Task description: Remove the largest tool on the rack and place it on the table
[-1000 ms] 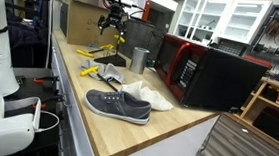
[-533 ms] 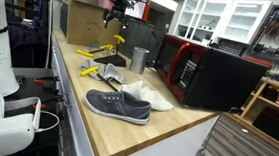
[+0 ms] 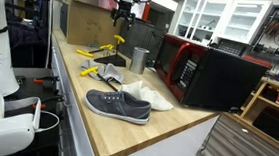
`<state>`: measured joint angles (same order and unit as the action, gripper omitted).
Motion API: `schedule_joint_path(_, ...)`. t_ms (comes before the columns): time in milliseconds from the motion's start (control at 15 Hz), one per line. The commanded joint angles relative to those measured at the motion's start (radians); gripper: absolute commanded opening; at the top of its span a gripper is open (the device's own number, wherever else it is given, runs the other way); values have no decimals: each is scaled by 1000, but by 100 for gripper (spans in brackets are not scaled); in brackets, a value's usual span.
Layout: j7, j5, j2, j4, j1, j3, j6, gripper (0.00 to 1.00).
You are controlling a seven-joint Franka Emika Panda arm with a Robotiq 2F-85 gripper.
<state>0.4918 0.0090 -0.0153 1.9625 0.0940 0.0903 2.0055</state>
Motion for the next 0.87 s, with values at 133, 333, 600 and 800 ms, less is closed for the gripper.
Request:
schedule_joint_path(133,-68,90,14,-9,-4,-4,123,100)
schedule_joint_path(333,-50,88,12,-3,-4,-2,120,100)
schedule_joint_path(600,-49,91,17,-3,-4,-1,122,100)
schedule_joint_path(800,-49,91,17,-3,-4,-1,122,100)
